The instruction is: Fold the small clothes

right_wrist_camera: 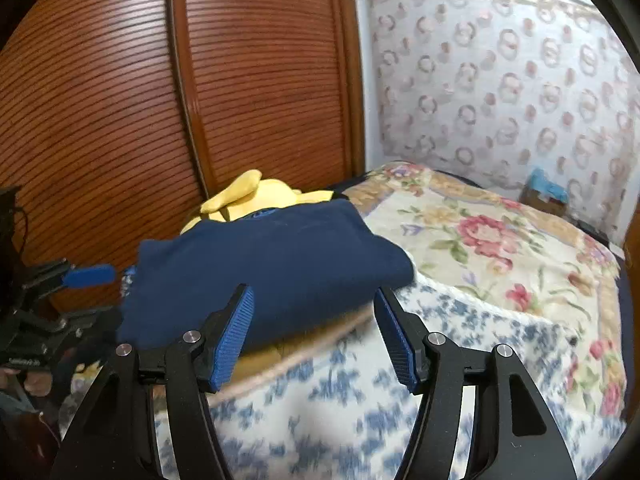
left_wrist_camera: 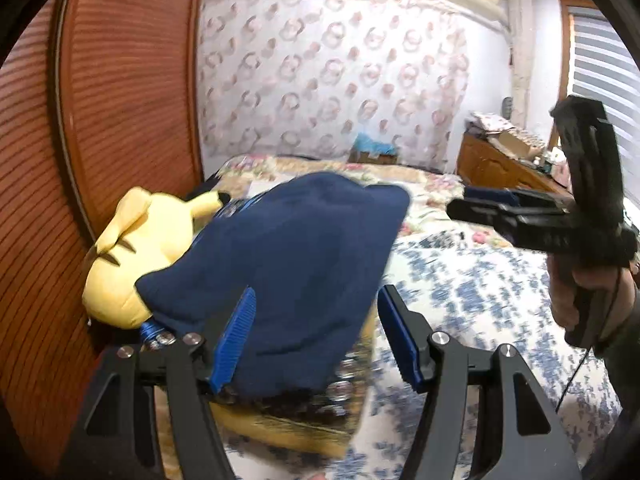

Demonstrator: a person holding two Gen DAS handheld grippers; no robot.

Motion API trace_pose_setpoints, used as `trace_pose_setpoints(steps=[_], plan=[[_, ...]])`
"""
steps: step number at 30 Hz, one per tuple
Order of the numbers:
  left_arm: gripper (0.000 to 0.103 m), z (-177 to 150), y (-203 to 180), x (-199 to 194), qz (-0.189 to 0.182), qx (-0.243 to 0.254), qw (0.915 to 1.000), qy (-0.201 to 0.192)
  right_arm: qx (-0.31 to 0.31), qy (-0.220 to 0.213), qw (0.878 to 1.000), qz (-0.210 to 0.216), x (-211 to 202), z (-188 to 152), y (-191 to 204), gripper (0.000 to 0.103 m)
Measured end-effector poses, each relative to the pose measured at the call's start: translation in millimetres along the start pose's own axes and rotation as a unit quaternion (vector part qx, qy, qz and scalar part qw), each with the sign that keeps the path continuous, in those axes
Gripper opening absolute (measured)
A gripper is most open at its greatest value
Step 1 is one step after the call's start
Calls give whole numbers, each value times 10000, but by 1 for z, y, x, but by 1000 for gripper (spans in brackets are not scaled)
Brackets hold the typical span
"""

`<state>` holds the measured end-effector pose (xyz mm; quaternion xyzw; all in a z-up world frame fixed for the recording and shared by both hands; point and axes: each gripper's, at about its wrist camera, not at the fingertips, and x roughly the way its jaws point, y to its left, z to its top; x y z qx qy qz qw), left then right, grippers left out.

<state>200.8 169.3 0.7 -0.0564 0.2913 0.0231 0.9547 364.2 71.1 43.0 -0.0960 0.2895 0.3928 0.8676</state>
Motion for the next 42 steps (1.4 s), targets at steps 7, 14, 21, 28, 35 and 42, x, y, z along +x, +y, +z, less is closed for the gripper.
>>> trace_pose_setpoints(steps=[7, 14, 21, 28, 35, 42], plan=[[63, 8, -45, -26, -79, 304, 9990, -311, 321, -299, 9978, -500, -75, -22, -2, 69], [64, 5, -89, -52, -87, 510, 9969, -590, 628, -550, 9894, -1184, -145, -50, -8, 79], [64, -5, -121, -73, -196, 578, 9954, -735, 827, -857, 9759, -1829, -204, -79, -4, 84], [64, -19, -144, -93, -235, 589, 9951, -765, 961, -1018, 9654, -2199, -254, -113, 3, 84], [64, -29, -154, -110, -238, 545, 9958, -695, 1078, -1113, 9584, -2399, -278, -133, 9, 84], [64, -27, -160, -118, -246, 549, 9951, -782, 1151, -1184, 9544, -2488, -287, -135, 8, 84]])
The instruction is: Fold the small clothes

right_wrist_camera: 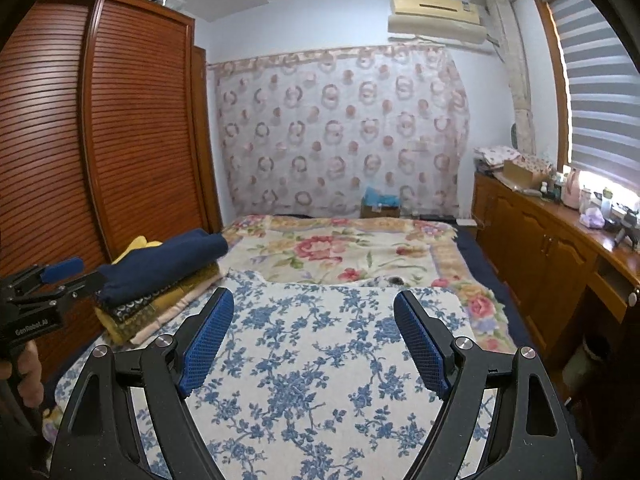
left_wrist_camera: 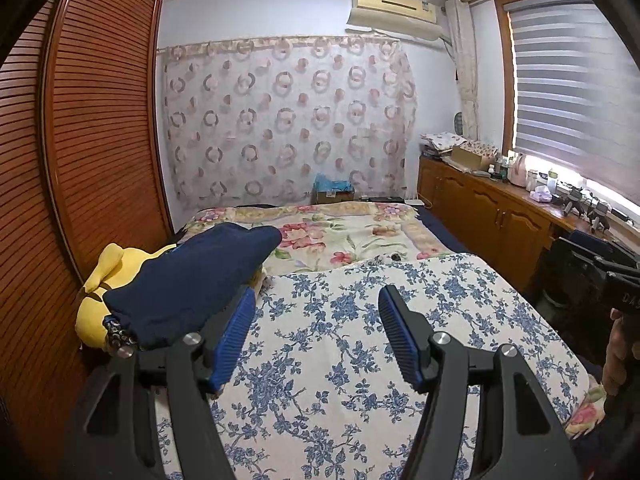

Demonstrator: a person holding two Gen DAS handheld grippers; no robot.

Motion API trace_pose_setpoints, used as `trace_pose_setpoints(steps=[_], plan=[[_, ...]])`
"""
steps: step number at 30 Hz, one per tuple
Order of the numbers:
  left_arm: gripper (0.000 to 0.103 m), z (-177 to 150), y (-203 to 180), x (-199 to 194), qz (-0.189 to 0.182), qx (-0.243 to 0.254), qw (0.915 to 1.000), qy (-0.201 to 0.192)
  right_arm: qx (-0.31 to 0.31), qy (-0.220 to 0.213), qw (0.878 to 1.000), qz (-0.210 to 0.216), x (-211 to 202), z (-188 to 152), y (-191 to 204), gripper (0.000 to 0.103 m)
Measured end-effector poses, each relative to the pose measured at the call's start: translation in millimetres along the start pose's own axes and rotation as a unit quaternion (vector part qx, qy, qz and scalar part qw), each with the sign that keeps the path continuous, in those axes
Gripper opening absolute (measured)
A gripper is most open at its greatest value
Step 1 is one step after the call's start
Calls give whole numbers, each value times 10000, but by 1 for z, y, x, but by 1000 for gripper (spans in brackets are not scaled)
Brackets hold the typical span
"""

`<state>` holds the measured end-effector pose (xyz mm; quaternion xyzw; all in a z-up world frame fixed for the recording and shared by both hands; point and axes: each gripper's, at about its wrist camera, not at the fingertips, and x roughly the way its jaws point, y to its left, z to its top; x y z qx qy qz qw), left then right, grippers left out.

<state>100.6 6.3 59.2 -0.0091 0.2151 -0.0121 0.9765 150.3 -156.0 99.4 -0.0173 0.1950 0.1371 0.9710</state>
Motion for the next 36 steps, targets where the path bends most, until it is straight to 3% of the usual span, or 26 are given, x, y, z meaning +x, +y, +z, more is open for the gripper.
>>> trace_pose_setpoints(steps=[36], plan=[[64, -1, -4, 0, -65, 0, 10000, -23, -11, 42, 9999, -117, -6, -8, -3, 84]])
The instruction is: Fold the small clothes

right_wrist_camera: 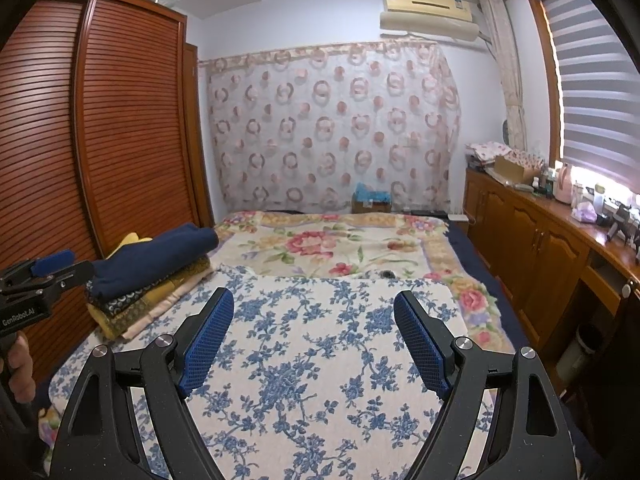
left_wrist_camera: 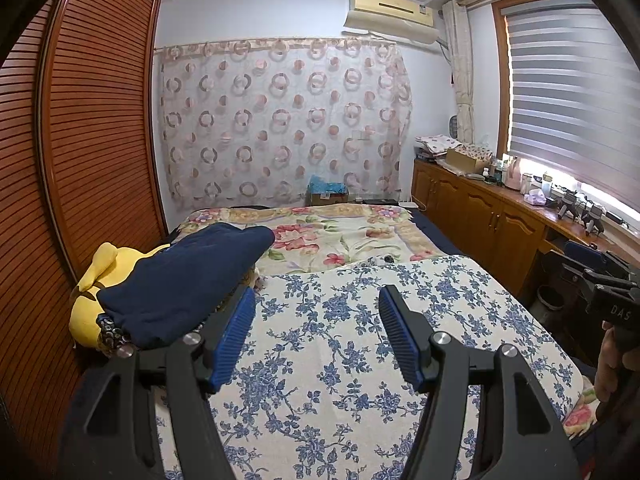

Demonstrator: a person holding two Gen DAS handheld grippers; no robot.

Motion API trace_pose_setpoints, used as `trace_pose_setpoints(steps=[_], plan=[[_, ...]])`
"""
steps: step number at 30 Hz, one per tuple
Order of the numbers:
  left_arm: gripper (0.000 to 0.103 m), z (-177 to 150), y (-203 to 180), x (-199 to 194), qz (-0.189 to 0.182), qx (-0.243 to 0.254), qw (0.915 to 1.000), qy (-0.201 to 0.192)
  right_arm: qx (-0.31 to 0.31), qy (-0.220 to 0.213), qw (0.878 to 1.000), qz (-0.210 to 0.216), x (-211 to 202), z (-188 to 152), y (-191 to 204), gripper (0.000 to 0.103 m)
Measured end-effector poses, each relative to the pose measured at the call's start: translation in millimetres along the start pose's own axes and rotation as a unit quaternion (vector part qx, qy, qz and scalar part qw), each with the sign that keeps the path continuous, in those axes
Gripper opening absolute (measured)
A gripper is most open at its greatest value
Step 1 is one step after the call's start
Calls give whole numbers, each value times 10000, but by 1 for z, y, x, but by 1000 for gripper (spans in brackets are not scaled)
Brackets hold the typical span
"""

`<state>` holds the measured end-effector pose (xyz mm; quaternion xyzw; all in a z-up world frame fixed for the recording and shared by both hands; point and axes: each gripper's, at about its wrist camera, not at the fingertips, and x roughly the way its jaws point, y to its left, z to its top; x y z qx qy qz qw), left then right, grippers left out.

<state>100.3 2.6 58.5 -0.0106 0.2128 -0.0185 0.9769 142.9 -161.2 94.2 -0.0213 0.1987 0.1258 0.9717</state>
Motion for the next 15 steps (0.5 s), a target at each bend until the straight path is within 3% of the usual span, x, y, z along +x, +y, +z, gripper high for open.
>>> trace_pose_setpoints(steps=[15], plan=[[64, -1, -4, -1, 0, 0, 10000, -13, 4, 2, 10000, 4, 0, 0, 0, 84]])
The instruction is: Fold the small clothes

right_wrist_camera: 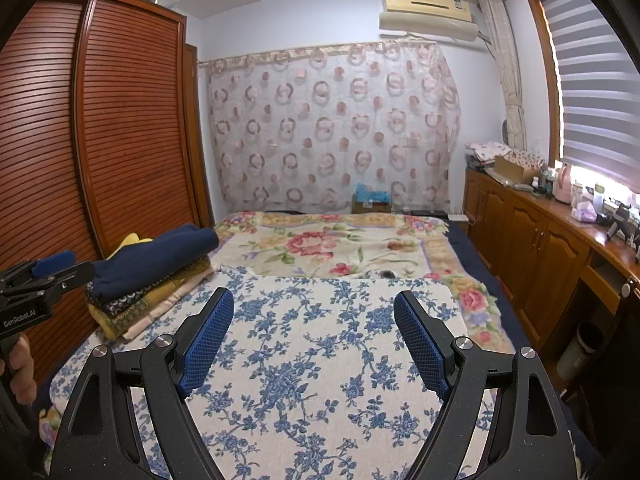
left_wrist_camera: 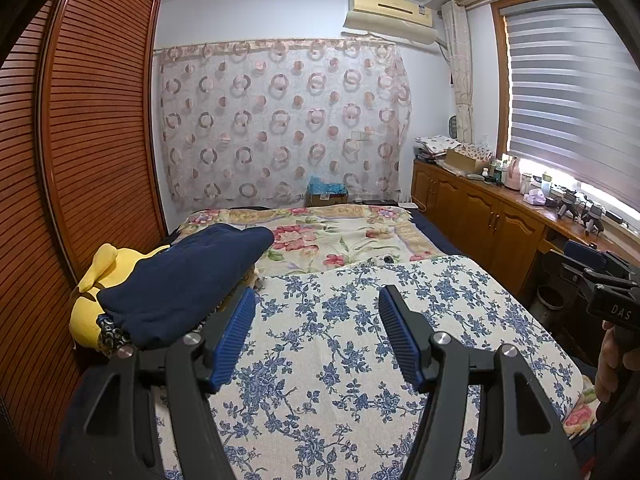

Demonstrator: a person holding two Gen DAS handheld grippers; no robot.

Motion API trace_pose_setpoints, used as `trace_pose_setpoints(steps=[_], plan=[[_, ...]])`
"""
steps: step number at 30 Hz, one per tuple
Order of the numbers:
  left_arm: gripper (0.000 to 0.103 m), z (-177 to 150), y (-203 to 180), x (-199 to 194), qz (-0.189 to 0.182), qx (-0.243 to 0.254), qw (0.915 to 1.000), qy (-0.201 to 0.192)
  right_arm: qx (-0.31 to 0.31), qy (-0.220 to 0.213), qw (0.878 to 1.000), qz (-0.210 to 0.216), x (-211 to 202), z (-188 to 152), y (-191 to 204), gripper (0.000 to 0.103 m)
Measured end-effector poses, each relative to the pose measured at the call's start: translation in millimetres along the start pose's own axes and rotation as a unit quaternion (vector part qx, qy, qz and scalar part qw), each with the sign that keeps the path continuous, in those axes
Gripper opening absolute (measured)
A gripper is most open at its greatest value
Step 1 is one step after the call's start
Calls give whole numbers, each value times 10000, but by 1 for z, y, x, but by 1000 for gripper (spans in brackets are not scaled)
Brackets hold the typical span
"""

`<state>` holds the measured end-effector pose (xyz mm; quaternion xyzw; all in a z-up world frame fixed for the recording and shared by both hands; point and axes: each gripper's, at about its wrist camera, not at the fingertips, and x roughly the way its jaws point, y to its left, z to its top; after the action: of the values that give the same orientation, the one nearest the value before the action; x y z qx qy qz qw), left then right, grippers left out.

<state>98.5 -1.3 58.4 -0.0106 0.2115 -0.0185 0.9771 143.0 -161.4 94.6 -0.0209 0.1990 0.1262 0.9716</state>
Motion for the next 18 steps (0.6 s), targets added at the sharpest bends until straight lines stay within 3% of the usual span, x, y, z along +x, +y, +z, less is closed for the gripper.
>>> trace_pose_setpoints(steps=[18], plan=[[64, 3, -4, -7, -29, 21, 10000, -61, 3, 1, 10000, 0, 0, 0, -2, 84]])
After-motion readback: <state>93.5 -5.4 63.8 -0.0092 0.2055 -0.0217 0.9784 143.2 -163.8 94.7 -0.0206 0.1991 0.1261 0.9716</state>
